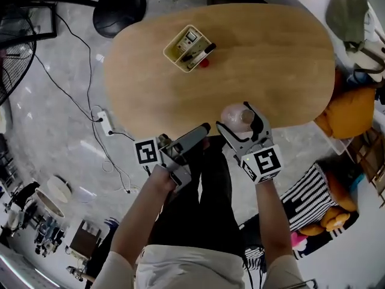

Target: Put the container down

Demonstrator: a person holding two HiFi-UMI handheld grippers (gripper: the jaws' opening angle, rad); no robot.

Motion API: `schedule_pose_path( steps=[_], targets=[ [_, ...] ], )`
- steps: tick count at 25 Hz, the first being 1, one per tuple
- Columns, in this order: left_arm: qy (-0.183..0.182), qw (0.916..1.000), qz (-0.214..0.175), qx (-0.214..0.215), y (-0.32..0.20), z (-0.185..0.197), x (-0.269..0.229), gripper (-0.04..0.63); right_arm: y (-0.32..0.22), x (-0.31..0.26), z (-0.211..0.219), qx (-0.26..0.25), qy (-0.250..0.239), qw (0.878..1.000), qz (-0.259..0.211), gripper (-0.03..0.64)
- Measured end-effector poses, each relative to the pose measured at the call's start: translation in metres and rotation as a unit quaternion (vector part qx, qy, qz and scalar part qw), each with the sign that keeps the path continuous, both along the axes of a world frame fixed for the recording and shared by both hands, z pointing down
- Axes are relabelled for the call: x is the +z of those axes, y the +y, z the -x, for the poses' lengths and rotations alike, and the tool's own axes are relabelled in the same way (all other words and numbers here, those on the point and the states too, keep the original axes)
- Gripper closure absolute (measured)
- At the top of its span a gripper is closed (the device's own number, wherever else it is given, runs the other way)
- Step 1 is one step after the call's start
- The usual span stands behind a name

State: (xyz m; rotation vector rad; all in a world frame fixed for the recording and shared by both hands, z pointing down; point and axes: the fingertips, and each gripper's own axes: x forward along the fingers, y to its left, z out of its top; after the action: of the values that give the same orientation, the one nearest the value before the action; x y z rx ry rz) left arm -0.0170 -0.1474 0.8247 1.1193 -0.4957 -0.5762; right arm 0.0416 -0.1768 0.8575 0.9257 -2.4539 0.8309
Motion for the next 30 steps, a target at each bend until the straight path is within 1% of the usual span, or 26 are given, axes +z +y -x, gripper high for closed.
schedule_pose_path(
  steps=[7, 9, 14, 22, 25, 30],
  targets=[
    [-0.022, 0.9996, -0.001, 0.019, -0.002, 0.008, 0.048, 0.245, -0.003, 0.078, -0.001, 0.01, 0.034, 0.999, 0.02, 0.227],
    [-0.025, 0.9994, -0.001, 0.023, 0.001, 0.01, 0.058, 0.245, -0.002, 0.095, -0.002, 0.009, 0.046, 0.999, 0.024, 0.227],
    [-0.023, 0.9994, 0.014, 0.022, 0.011, 0.016, 0.08, 0.245, -0.001, 0.127, 0.0, 0.002, 0.078, 0.997, 0.02, 0.227],
    [-0.021, 0.9995, 0.021, 0.015, 0.013, 0.018, 0.099, 0.245, 0.0, 0.155, 0.001, 0.006, 0.098, 0.995, 0.016, 0.227],
    [-0.015, 0.9996, 0.021, 0.013, 0.013, 0.016, 0.101, 0.245, 0.003, 0.157, 0.001, 0.008, 0.1, 0.995, 0.013, 0.225],
    [-0.01, 0.9997, 0.016, 0.015, 0.011, 0.01, 0.104, 0.245, 0.006, 0.156, 0.003, -0.004, 0.117, 0.993, 0.002, 0.225]
  ],
)
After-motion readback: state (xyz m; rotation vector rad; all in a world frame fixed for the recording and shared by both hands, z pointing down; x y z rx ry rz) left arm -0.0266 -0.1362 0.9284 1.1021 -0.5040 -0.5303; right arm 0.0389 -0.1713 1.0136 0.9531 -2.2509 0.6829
